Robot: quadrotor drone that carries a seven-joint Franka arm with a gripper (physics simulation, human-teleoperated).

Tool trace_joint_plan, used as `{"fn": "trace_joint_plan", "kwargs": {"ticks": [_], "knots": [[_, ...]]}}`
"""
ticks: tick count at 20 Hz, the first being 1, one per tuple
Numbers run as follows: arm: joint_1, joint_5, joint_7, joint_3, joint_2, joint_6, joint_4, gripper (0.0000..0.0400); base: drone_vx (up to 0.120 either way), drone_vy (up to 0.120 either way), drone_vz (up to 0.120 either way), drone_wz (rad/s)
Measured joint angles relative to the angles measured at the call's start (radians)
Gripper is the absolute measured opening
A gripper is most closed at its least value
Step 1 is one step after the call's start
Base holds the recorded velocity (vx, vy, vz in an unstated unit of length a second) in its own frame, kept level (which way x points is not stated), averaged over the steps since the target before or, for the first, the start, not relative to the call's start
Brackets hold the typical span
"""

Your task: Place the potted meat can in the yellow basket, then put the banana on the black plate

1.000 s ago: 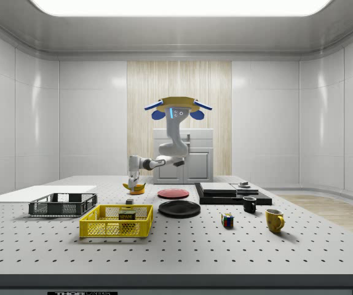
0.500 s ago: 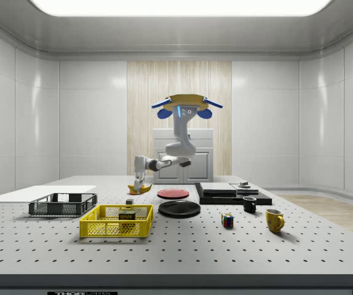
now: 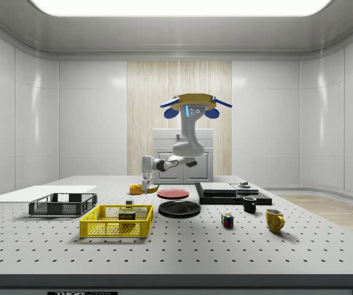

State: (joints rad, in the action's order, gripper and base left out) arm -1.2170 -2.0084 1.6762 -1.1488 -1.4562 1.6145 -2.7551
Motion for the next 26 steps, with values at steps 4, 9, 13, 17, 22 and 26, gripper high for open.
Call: {"fn": "trace_joint_plan", "kwargs": {"ticks": [4, 9, 13, 17, 22, 26], "knots": [[-0.001, 0.001, 0.001, 0.000, -0.002, 0.002, 0.000, 0.0193, -0.120, 0.000, 0.000, 0.000], [-0.002, 0.002, 0.001, 0.000, -0.004, 0.003, 0.000, 0.0193, -0.120, 0.000, 0.000, 0.000], [-0.002, 0.002, 0.002, -0.001, -0.005, 0.005, 0.000, 0.0193, -0.120, 0.080, 0.000, 0.000], [-0.003, 0.003, 0.003, -0.001, -0.006, 0.006, 0.001, 0.0193, -0.120, 0.070, 0.000, 0.000], [-0.004, 0.004, 0.003, -0.001, -0.008, 0.008, 0.001, 0.0193, -0.120, 0.000, -0.024, 0.000], [-0.004, 0.004, 0.004, -0.001, -0.009, 0.009, 0.001, 0.0193, -0.120, 0.000, -0.120, 0.000]]}}
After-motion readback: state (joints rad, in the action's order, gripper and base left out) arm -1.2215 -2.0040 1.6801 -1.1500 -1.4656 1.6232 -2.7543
